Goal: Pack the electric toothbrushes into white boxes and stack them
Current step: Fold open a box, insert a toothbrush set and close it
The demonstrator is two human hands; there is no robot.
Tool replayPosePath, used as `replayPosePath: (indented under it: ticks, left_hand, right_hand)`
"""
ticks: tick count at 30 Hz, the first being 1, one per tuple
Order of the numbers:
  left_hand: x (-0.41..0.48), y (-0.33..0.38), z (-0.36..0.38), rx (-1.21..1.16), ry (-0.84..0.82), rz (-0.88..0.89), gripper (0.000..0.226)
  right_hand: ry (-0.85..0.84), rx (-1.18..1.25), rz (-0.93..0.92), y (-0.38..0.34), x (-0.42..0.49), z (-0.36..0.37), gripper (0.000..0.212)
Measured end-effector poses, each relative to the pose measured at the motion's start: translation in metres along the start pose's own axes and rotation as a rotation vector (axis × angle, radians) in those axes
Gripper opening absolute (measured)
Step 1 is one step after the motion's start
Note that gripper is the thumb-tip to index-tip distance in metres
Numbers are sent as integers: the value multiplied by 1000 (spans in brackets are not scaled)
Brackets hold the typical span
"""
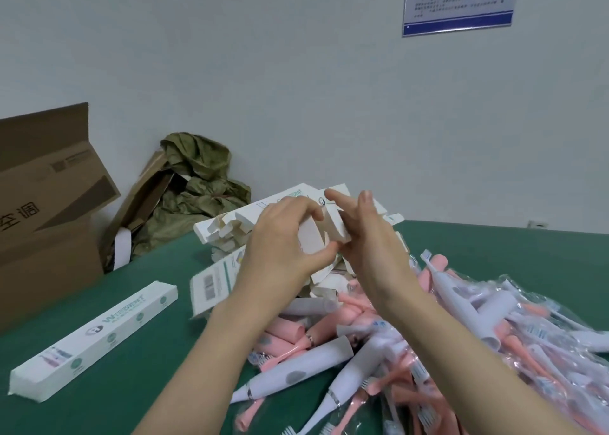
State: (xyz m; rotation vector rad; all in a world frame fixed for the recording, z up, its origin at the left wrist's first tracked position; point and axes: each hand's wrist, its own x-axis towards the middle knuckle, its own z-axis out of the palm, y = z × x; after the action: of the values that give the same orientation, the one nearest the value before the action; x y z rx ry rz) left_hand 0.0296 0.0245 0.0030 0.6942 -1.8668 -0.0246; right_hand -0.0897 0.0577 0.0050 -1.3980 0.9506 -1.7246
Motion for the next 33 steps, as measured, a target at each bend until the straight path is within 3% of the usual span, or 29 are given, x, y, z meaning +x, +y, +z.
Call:
replayPosePath:
  ticks: [4,8,15,21,27,33]
  left_hand:
    - [2,-1,15,-28,6,-57,28]
    - [5,0,26,-31,-2,-103,32]
    - [-9,1,35,-86,13,-236,70]
    - [-19,-1,16,17,116,-186,57]
    - [-27,18,2,-11,236,-143,53]
    - [-32,18,3,26,286,-86,40]
  right_hand:
    - [59,158,68,7,4,-8,32]
    - [11,284,133,5,7,-12,32]
    - [157,17,61,13,-2,-7,33]
    - [62,-128,-99,16,-11,7,34]
    - [77,-235,-299,12,-23,15,35]
    - [26,-537,-406,20,-40,24,42]
